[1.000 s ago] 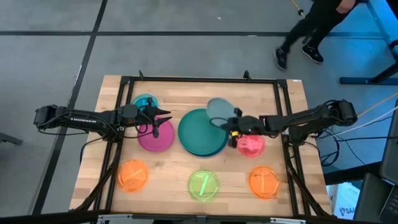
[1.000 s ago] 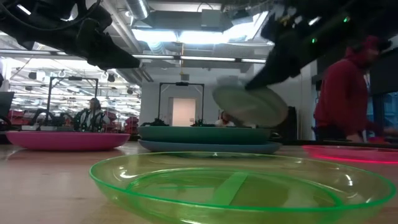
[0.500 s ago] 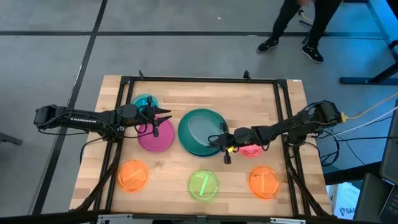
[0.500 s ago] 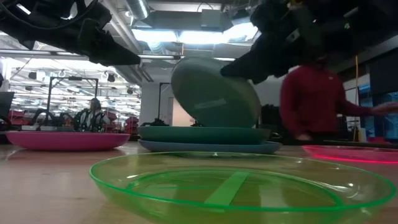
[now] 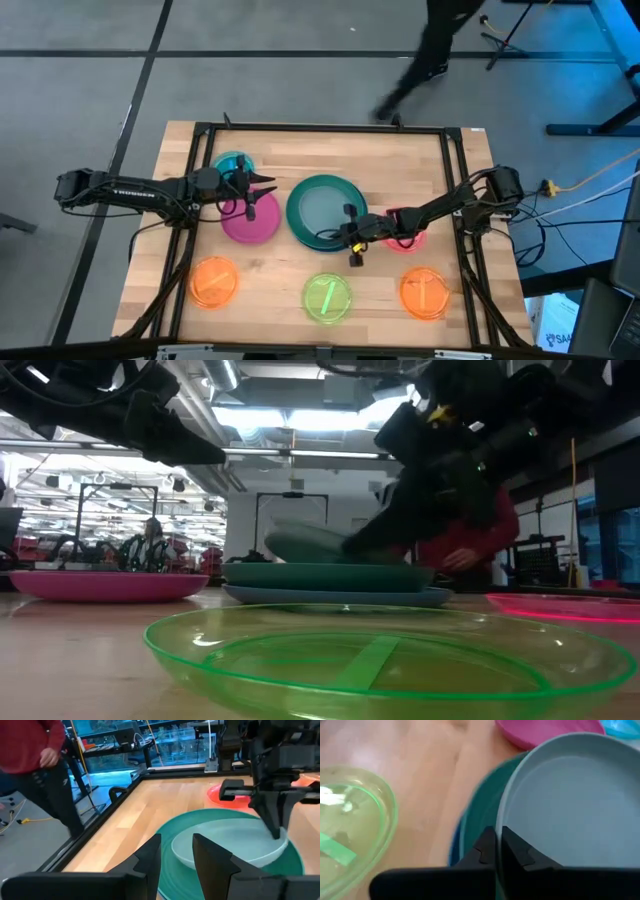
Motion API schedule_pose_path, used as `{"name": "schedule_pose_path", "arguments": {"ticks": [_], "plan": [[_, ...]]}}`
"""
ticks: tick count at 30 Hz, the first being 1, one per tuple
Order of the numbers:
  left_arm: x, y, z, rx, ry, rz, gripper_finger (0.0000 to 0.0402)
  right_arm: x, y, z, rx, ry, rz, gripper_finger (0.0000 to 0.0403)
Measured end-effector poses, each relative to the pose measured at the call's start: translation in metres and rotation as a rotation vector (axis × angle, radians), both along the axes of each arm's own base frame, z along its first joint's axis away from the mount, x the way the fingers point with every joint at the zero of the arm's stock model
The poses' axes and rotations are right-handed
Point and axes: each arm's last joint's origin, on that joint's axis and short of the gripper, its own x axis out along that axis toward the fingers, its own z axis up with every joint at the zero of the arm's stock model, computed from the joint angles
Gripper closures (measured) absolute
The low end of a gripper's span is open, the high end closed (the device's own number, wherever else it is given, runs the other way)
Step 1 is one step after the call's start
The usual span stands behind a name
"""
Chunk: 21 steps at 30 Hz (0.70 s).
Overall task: Stack plastic plates
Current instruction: Stack the light blue plate on top of the green plate, then stack the pink plate on top of the light blue plate
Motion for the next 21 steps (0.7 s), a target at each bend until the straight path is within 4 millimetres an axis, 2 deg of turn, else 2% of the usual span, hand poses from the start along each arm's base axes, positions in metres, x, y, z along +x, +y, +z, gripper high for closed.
{"name": "schedule_pose_path", "arguments": {"ticks": [4, 9, 14, 17, 21], "plan": [[0.000, 0.000, 0.000, -0.008, -0.006, 0.001, 0.0296, 0.000, -0.001, 0.000, 0.020, 0.007, -0.039, 0.0367], [0.000, -0.001, 0.001, -0.044, -0.023, -0.015, 0.0296, 0.003, 0.000, 0.003, 0.013, 0.033, -0.031, 0.0289], [0.002, -0.009, 0.002, -0.047, -0.018, -0.061, 0.0296, 0.013, 0.002, 0.017, -0.006, 0.035, -0.016, 0.0222], [0.004, -0.016, 0.012, -0.044, -0.010, -0.087, 0.0296, 0.017, 0.005, 0.022, 0.017, 0.020, 0.018, 0.0200], [0.006, -0.026, 0.020, -0.040, 0.057, -0.122, 0.0296, 0.018, 0.005, 0.023, 0.025, 0.009, 0.031, 0.0190]]}}
